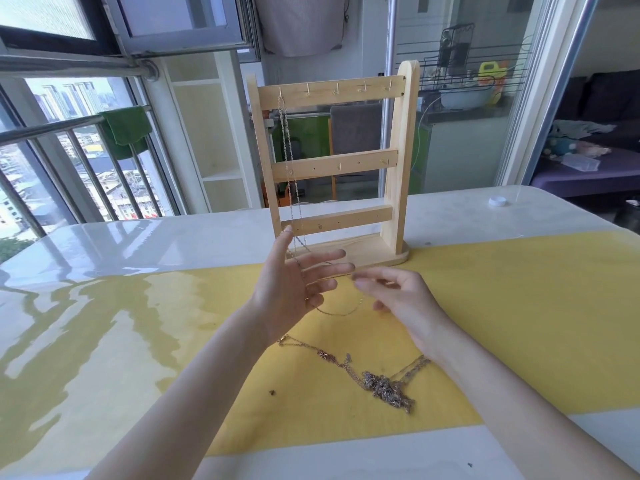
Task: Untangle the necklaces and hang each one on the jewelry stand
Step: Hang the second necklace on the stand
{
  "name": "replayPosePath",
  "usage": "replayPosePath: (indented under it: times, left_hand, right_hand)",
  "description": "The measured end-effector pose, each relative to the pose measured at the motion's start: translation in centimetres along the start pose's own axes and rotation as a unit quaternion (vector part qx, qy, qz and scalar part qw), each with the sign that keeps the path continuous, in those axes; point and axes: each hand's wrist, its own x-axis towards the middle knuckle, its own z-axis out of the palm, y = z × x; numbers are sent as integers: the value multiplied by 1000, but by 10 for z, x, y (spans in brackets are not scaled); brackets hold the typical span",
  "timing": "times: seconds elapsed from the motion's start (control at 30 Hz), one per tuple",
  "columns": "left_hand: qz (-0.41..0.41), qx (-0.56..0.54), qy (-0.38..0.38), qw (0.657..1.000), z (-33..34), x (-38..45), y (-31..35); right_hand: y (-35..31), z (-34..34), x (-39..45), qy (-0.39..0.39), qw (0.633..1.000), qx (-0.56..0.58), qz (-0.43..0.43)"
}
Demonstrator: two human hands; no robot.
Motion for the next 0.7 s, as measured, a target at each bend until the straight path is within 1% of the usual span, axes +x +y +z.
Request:
replayPosePath:
  times: [0.07,0.1,0.17,0.2,0.23,0.3,0.37,0.4,0.43,0.47,0.5,0.57,0.63,0.7]
  left_hand:
    - [10,50,1,999,5,0,2]
    - [15,73,4,997,8,-1,3]
    - [27,100,5,995,13,-2,7]
    - [36,101,7,994,15,-3,11]
    - [46,101,12,994,16,-3,14]
    - [69,108,37,991,15,-2,24]
    - [87,132,71,985,12,-1,37]
    - [92,145,84,981,12,-1,44]
    - [98,153,91,979,11,-2,51]
    - [107,158,92,977,12,-2,57]
    - [122,167,91,974,13,-3,65]
    - [154,186,95,966,16,-4,79]
    - [185,191,100,959,16,-5,93]
    - [206,191,107,954,15,-5,103]
  right_hand:
    - [1,5,0,12,990,-136,-40]
    - [2,7,-1,10,982,-175,-65]
    - [1,11,-1,-6,973,-209,-98]
    - [-1,13,-1,-15,975,-197,-98]
    - [-6,14,-1,-20,984,-153,-85]
    - [-24,13,1,-37,998,-6,-51]
    - [-48,10,6,-86,985,149,-31]
    - [-60,9,10,-114,973,200,-22]
    - [-72,9,15,-134,966,220,-11]
    - [-84,10,19,-149,967,208,-2]
    - [-95,13,24,-157,973,170,-1]
    - [-115,18,31,-160,986,42,-15]
    - [-132,21,36,-160,984,-61,-47]
    - [-148,21,38,-156,978,-116,-73]
